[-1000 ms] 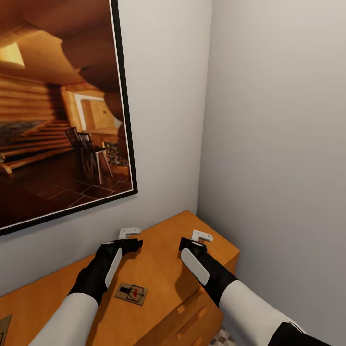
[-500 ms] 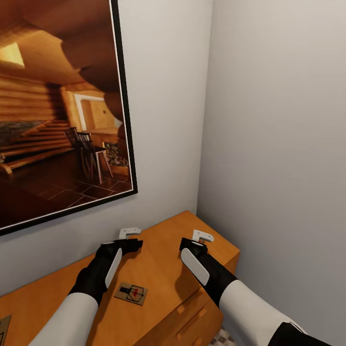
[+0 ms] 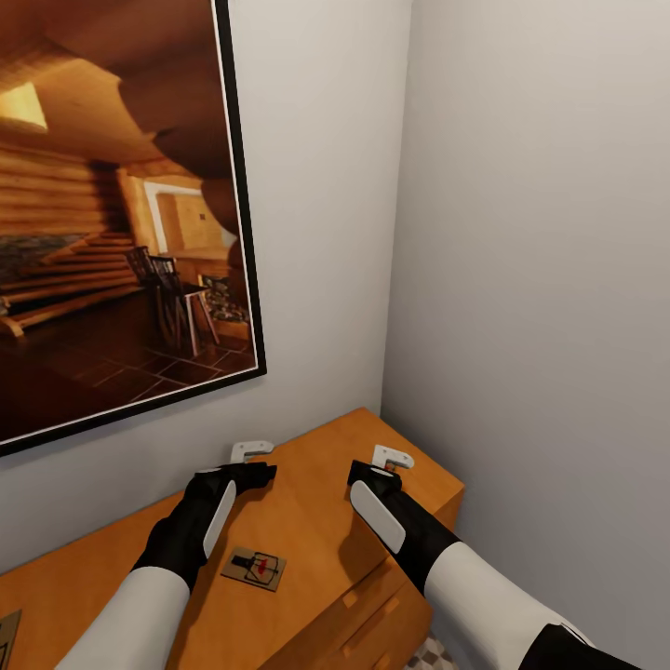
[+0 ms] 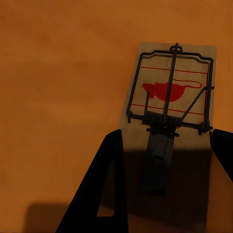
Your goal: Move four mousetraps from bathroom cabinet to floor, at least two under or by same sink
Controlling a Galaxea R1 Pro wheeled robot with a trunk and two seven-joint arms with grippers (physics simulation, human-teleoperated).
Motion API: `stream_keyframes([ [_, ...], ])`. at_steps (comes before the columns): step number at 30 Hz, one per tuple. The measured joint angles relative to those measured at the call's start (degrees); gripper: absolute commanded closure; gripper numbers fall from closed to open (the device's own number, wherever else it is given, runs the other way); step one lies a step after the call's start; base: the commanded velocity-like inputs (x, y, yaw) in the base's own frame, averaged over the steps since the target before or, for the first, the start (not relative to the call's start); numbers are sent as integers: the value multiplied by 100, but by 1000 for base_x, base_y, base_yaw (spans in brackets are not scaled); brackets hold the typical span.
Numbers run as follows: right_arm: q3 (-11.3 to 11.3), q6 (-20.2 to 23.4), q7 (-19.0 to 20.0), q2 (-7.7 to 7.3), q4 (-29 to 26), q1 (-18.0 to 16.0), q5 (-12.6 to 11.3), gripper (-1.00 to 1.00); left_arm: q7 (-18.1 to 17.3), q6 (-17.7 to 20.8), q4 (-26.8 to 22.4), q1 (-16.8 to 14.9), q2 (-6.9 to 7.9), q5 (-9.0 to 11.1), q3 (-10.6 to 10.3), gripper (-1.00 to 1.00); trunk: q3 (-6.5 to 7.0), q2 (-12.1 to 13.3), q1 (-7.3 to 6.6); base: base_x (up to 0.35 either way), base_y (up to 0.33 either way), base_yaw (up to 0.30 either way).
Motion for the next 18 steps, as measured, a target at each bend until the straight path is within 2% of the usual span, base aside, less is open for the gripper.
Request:
stream_keyframes([
  [18,-4,8,8,0,143,3,-27,100,40,-10,226,2,1,-8,9,-100,321,723,-394,0,0,0],
])
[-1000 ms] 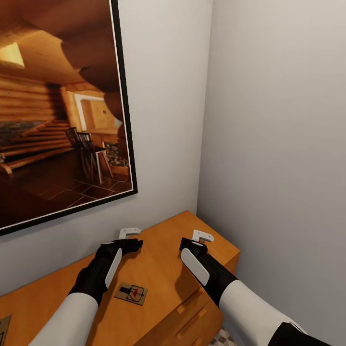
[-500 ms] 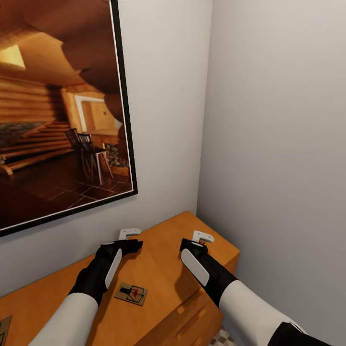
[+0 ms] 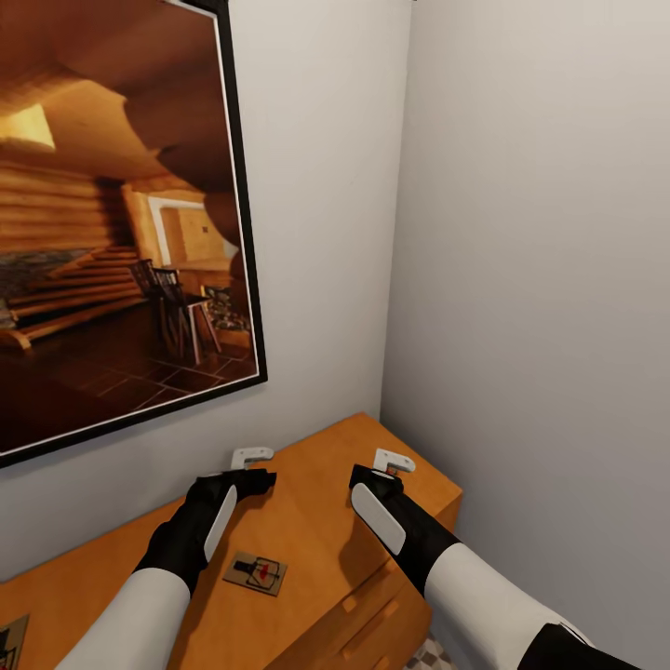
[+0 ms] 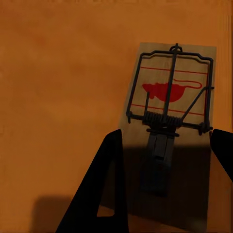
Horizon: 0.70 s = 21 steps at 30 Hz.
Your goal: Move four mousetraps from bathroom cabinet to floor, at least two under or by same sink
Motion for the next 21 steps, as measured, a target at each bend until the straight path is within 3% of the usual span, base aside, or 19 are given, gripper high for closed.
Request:
stream_keyframes([
  [16,24,74,52,0,-37,0,40,100,13,0,0,0,8,-21,1,-100,288,643,-352,0,0,0],
  [21,26,99,70,0,-82,0,196,100,15,4,0,0,10,-33,1,-100,378,844,-462,0,0,0],
])
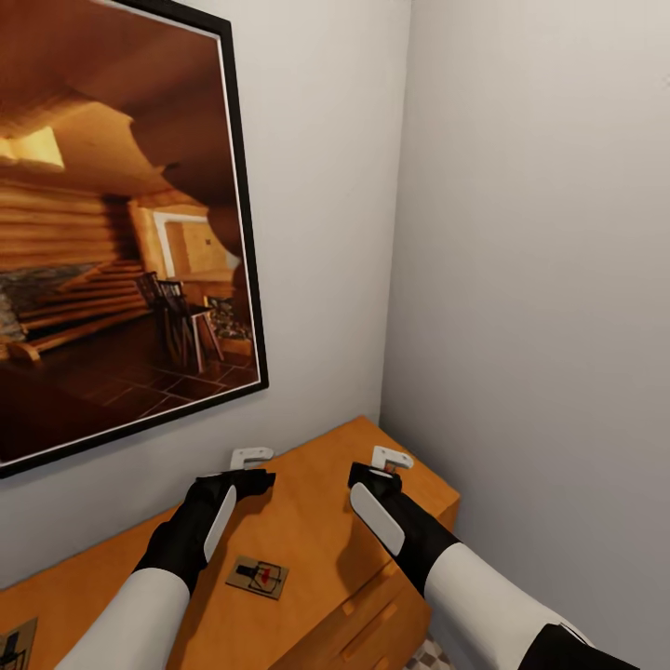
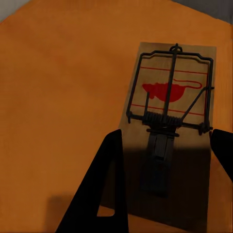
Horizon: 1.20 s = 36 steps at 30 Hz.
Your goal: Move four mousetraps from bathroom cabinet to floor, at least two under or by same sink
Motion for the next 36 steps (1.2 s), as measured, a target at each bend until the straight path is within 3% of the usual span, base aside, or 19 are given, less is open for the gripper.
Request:
stream_keyframes([
  [4,0,6,14,0,-12,0,317,100,-3,3,0,0,-1,4,0,-100,72,161,-88,0,0,0],
  [9,8,46,20,0,-118,0,414,100,-1,5,0,0,-1,3,0,-100,162,362,-198,0,0,0],
  [14,21,537,176,0,-306,0,658,100,0,5,0,0,-1,3,0,-100,252,563,-308,0,0,0],
  [15,37,758,579,0,-467,0,988,100,0,5,0,0,-1,2,3,-100,271,603,-330,0,0,0],
  [22,13,1643,1894,-91,-768,1,1866,100,1,5,-1,1,0,4,4,-100,397,884,-484,0,0,0],
  [29,1,1879,2608,-342,-887,1,2524,100,1,6,-1,1,0,4,0,-100,523,1166,-638,0,0,0],
  [36,-26,2012,3827,-669,-907,-4,2941,100,1,6,-1,1,-6,5,-6,-100,649,1448,-792,0,0,0],
])
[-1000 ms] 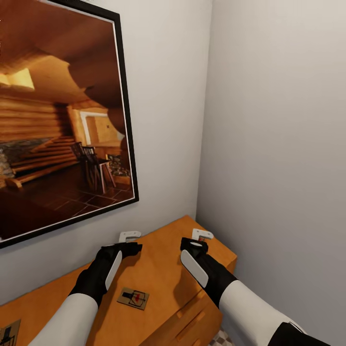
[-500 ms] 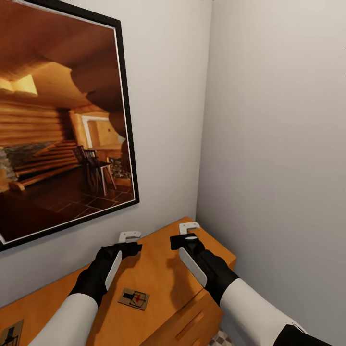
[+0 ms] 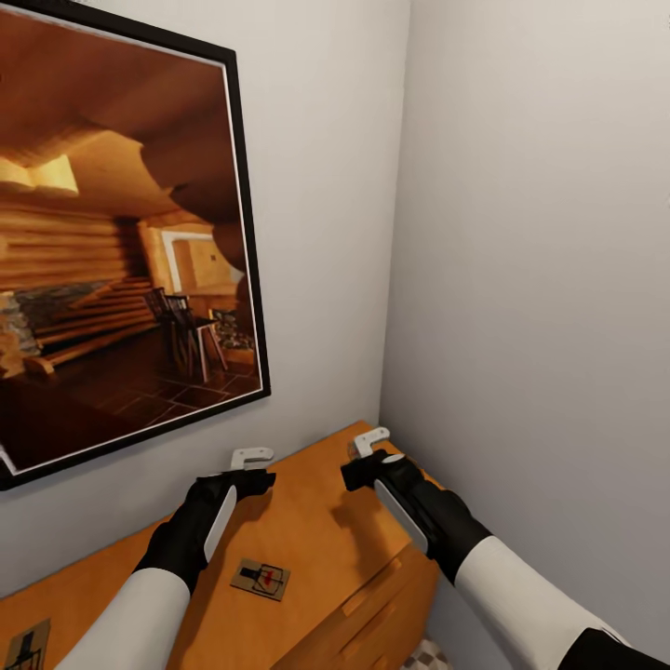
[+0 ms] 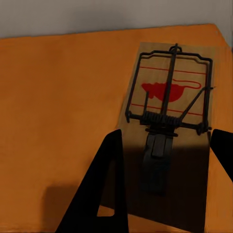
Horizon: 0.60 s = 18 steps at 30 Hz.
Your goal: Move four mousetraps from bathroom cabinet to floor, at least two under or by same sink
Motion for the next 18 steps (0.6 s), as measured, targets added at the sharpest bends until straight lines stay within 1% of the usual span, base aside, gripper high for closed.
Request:
stream_keyframes([
  [3,0,151,206,-31,-20,-2,102,100,0,0,0,0,-1,0,-2,-100,54,121,-66,0,0,0],
  [5,5,215,469,-36,-42,-4,100,100,0,0,0,0,0,0,-3,-100,90,201,-110,0,0,0],
  [6,10,234,719,-38,-59,-5,82,100,0,0,0,0,-1,0,-3,-100,108,241,-132,0,0,0],
  [8,9,263,1350,-42,-79,-5,161,100,0,0,0,0,-2,0,-3,-100,144,322,-176,0,0,0],
  [10,6,274,1810,-39,-94,-6,406,100,0,1,0,-1,-2,0,-3,-100,178,400,-220,0,0,0],
  [11,3,276,1948,-31,-109,-7,548,100,0,1,-1,-1,-2,0,-3,-100,194,439,-242,0,0,0],
  [14,-2,283,2119,-9,-180,-9,738,100,0,2,-1,-3,-3,0,-3,-100,243,555,-307,0,0,0],
  [15,-2,284,2139,-6,-198,-9,758,100,0,2,-2,-4,-3,0,-3,-100,260,594,-329,0,0,0],
  [18,-8,283,2330,-3,-252,-9,810,100,0,2,-2,-3,-3,0,-3,-100,260,596,-329,0,0,0],
])
